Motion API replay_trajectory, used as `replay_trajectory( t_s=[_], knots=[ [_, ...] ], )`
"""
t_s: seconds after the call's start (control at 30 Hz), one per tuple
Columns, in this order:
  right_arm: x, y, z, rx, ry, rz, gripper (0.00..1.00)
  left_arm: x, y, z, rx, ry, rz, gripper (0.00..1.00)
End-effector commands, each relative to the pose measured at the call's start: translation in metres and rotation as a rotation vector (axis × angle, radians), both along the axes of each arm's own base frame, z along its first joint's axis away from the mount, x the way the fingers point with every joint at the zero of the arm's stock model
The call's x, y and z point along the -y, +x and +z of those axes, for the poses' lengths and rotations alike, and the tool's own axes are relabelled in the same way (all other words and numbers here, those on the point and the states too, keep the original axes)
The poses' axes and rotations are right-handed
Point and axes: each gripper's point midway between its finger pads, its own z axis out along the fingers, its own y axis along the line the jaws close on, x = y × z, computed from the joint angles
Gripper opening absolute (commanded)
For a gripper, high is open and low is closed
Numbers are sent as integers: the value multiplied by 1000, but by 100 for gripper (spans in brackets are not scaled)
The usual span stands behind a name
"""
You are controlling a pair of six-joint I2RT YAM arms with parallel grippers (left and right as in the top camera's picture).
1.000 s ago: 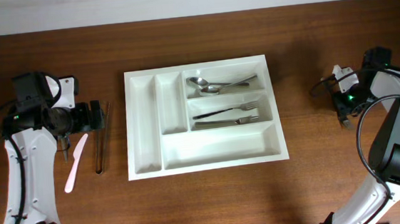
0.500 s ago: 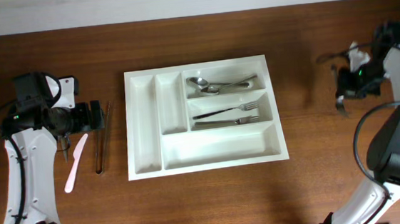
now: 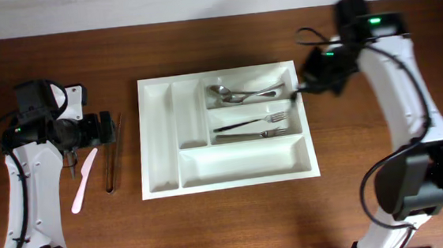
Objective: Pack container
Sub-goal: 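Carry the fork with the right gripper into the middle-right compartment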
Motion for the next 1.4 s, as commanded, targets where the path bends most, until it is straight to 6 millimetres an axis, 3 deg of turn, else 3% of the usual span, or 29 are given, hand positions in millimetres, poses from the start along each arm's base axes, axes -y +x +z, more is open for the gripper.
replay_trajectory(
  t_s=[0.0,0.1,0.43,0.8,1.1,1.2,1.23,1.37],
  knots=[
    [-51,0,0,-90,56,-220,4,-3,4,6,16,11,-8,99],
    [-73,5,-2,-63,0,-308,4,-3,4,6,16,11,-8,99],
    [-106,-5,-14,-74,-98,-540,4,-3,4,6,16,11,-8,99],
    [-99,-19,-47,-180,-185,-564,4,-3,4,6,16,11,-8,99],
    [-92,-51,-90,-290,-265,-600,4,-3,4,6,16,11,-8,99],
    [-94,-47,-100,-267,-249,-585,4,-3,4,6,16,11,-8,99],
    [-96,-42,-101,-241,-239,-551,6,-3,4,6,16,11,-8,99],
    [-113,-6,-89,-27,-195,-271,42,-3,4,6,16,11,-8,99]
  ],
)
